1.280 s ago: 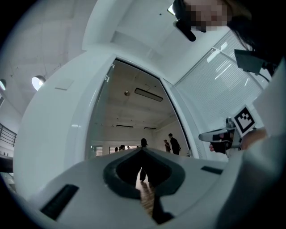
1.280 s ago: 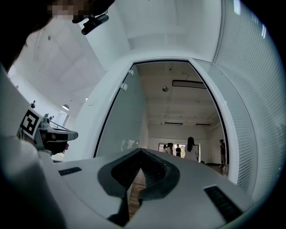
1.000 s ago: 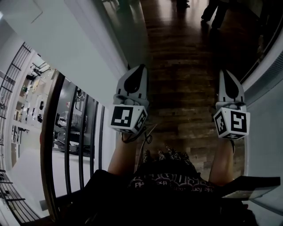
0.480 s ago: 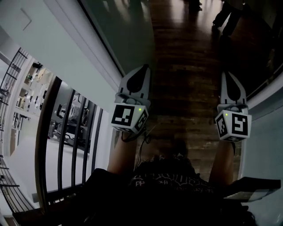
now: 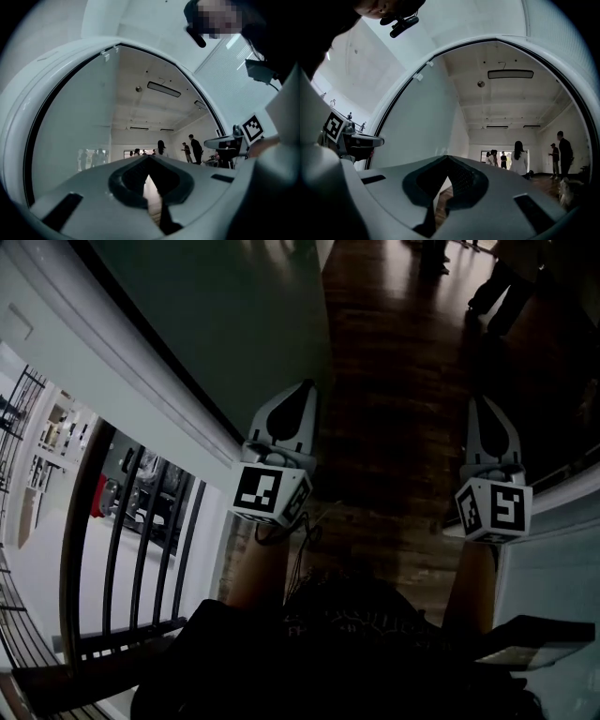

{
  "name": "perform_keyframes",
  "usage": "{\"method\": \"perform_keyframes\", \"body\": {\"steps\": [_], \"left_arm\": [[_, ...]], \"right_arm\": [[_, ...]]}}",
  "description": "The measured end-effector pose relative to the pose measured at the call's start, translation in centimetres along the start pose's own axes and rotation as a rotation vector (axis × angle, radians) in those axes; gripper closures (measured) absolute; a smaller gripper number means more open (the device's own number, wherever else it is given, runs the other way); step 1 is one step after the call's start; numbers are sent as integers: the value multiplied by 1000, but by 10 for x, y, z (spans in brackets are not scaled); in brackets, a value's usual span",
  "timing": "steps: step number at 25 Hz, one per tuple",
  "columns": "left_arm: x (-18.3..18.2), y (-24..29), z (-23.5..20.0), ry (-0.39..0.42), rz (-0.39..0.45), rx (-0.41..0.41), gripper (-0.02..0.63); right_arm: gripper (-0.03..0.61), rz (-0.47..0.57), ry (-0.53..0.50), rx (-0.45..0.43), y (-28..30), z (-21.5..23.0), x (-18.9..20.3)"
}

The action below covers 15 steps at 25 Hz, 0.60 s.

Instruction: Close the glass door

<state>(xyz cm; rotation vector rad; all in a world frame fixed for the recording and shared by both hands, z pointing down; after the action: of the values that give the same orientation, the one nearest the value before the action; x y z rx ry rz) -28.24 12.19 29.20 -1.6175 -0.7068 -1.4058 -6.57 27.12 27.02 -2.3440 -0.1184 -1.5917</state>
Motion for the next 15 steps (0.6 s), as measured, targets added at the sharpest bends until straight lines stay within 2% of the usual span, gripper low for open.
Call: {"method": "perform_keyframes", "body": {"steps": [7,11,15], "left_arm": [[14,33,-14,-3,-21,-71,612],[17,54,-41,-4,-22,-131,612],[31,94,-73,20,-8,-134,612]], "right_arm": [[584,25,25,-60,52,15,20],[584,33,34,-84,89,12,31],[584,33,47,-99,140,13,49]]}}
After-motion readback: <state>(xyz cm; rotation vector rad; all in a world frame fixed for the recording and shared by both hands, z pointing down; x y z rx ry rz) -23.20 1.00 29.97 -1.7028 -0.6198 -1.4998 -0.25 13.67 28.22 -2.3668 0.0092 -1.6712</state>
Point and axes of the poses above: the fingertips, and each gripper's own axes: y forward along the fingers, z to its right, x out of its underside, the point moved 4 cm from there along -y, backward along the fingers, and after that the axes turned 8 degrees about -y, right-handed, at the moved point
